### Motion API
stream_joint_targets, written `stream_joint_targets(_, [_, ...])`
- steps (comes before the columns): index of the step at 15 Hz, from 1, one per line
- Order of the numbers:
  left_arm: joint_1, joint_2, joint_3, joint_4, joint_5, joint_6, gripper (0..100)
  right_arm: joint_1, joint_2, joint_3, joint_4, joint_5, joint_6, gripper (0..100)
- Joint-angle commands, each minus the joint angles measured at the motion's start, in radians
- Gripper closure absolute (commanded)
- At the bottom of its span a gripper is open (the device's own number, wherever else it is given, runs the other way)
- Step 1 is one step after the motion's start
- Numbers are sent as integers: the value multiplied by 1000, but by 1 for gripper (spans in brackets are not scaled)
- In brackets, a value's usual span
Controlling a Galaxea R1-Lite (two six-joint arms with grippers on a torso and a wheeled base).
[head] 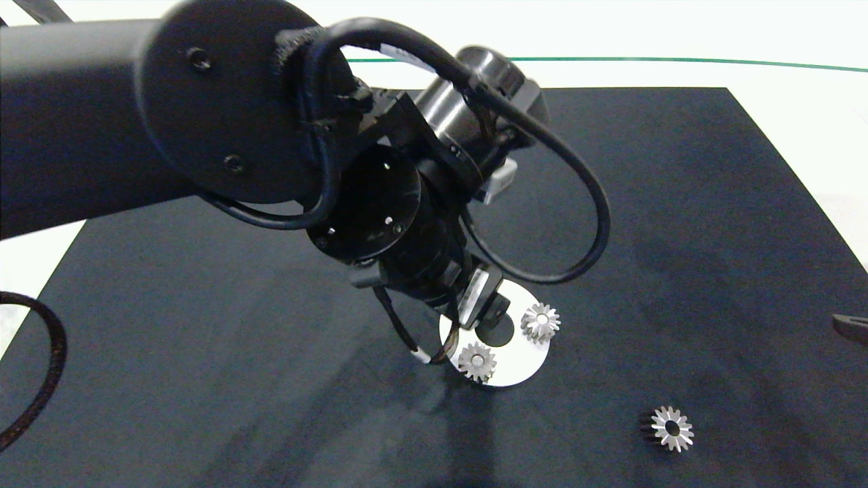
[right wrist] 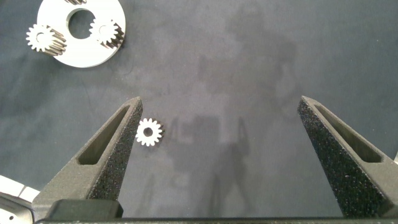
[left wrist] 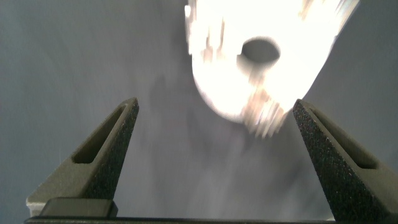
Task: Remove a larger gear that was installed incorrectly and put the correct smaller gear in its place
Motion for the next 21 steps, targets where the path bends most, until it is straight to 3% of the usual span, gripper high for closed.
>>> stream_joint_targets(1, [-2,-46,100,-174,1,-11,0,2,-17,1,5,0,-2,0])
stream_joint_targets(3, [-3,-39,174,-298,0,-11,0,2,-19,1,5,0,-2,0])
stream_joint_targets(4, [0,-26,189,-315,3,-13,0,2,-17,1,5,0,-2,0])
stream_joint_targets(21, [38,164,82,-336,-3,21,0,2,-11,9,3,0,-3,0])
